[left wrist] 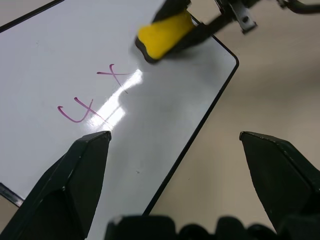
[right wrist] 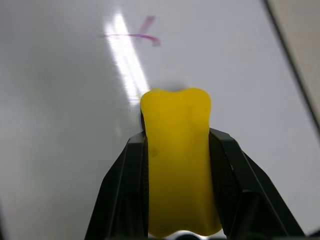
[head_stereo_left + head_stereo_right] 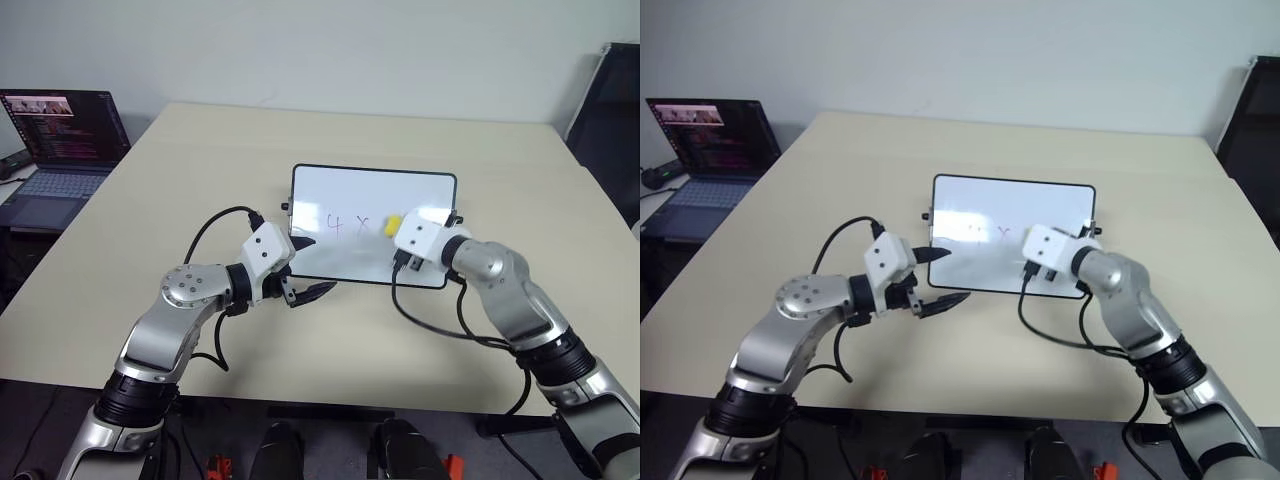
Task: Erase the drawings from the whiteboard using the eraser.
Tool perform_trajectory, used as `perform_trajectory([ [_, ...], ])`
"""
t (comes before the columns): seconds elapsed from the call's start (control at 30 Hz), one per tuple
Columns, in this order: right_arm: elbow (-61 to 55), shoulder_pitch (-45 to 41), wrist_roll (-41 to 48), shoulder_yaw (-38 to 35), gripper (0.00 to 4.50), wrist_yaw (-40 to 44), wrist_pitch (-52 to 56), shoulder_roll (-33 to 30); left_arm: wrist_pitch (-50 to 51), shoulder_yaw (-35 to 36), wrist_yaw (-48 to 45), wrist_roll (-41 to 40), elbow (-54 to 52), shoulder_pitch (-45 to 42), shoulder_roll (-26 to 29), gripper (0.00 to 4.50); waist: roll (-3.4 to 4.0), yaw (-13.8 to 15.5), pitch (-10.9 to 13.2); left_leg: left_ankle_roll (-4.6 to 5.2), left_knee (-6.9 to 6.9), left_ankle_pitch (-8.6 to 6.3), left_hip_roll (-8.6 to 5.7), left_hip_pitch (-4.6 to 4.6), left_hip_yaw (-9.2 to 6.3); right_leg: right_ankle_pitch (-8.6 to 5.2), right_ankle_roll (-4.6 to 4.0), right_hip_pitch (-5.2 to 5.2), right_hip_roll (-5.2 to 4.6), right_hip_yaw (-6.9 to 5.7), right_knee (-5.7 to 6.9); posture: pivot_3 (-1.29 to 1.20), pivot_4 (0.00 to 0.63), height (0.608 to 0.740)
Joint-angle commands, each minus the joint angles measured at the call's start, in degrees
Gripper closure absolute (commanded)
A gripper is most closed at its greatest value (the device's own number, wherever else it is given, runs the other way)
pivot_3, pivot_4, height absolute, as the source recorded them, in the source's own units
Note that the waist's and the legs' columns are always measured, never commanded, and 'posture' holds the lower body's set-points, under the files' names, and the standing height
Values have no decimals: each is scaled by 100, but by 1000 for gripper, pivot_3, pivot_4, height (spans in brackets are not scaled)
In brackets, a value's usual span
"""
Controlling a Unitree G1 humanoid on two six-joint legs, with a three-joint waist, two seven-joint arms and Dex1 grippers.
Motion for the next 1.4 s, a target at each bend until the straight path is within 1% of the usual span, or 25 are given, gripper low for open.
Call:
perform_trajectory([
  [0.03, 111, 72, -107, -175, 3199, -38, 47, -69, -101, 146, 19, -64, -67, 6, 15, 0, 0, 8, 0, 0, 0, 0, 0, -1, 0, 0, 1, 0, 0, 0, -1, 0, 150, 740],
  [0.13, -44, 254, 137, -347, 3199, 41, 208, 45, -73, 254, 82, -96, -78, 90, 22, 0, 0, 1, 0, 0, -5, 0, 1, -4, 0, -3, 5, 0, 0, 1, -7, 0, 150, 740],
  [0.2, -237, 386, 364, -533, 3199, 88, 344, 161, -17, 448, 150, -203, -86, 164, 17, 0, 0, 1, 0, 0, -9, 0, 1, -4, 0, -4, 5, 0, 0, 0, -6, 0, 150, 740],
  [0.37, -1234, 846, 1531, -1595, 3199, 213, 808, 715, 85, 1372, 382, -775, 68, 485, -94, 0, 2, -3, 6, 1, -11, 0, 2, -6, 0, -5, 6, -2, 1, 0, -3, 0, 150, 740],
  [0.5, -1886, 1300, 2039, -1863, 3200, 373, 800, 716, 46, 1691, 459, -1021, 86, 639, -177, 0, 6, 4, 12, 0, -11, -1, 1, -16, -1, -9, 12, -7, 0, -1, -8, 0, 150, 740],
  [0.6, -2319, 1821, 2353, -1989, 3200, 388, 601, 801, -93, 1784, 466, -1049, 130, 748, -200, 0, 5, 20, 11, -1, -14, -2, 1, -17, -2, -15, 14, -6, 0, -4, -10, 0, 150, 740],
  [0.8, -2752, 2739, 2823, -2018, 3200, 286, 14, 1042, -275, 1870, 413, -1200, 224, 810, -218, 0, 5, 2, 13, -3, -15, -3, 2, -18, -1, -17, 12, -10, -1, -2, -9, 0, 150, 740],
  [0.93, -2833, 2982, 3077, -2048, 3200, 56, -44, 1338, -356, 1899, 392, -1292, 334, 717, -260, 0, 4, -3, 12, -4, -13, -3, 1, -17, 1, -17, 11, -11, -1, 0, -9, 0, 150, 740],
  [1.07, -2822, 3100, 3195, -1987, 3200, -159, -170, 1589, -432, 1905, 399, -1384, 464, 567, -314, 0, 4, -1, 12, -4, -14, -3, 2, -17, 0, -17, 11, -12, -1, -1, -8, 0, 150, 740],
  [1.2, -2710, 3075, 3132, -1822, 3200, -276, -267, 1665, -454, 1850, 432, -1362, 518, 473, -349, 0, 4, 0, 12, -5, -14, -4, 2, -19, 1, -17, 11, -12, -1, -1, -12, 0, 150, 740],
  [1.27, -2625, 3067, 2964, -1662, 3200, -271, -379, 1590, -466, 1811, 417, -1335, 531, 445, -350, 0, 4, -1, 12, -5, -15, -4, 2, -19, 0, -17, 10, -12, -1, -2, -11, 0, 150, 740],
  [1.33, -2575, 3019, 2709, -1438, 3200, -224, -419, 1373, -463, 1795, 409, -1327, 535, 441, -351, 0, 5, -1, 12, -5, -15, -4, 2, -18, 0, -17, 10, -12, -1, -2, -11, 0, 150, 740],
  [1.4, -2527, 2829, 2527, -1283, 3200, -291, -321, 1254, -467, 1763, 408, -1300, 526, 461, -353, 0, 4, 0, 12, -5, -15, -4, 1, -19, 2, -17, 10, -13, -2, -1, -12, 0, 150, 740],
])
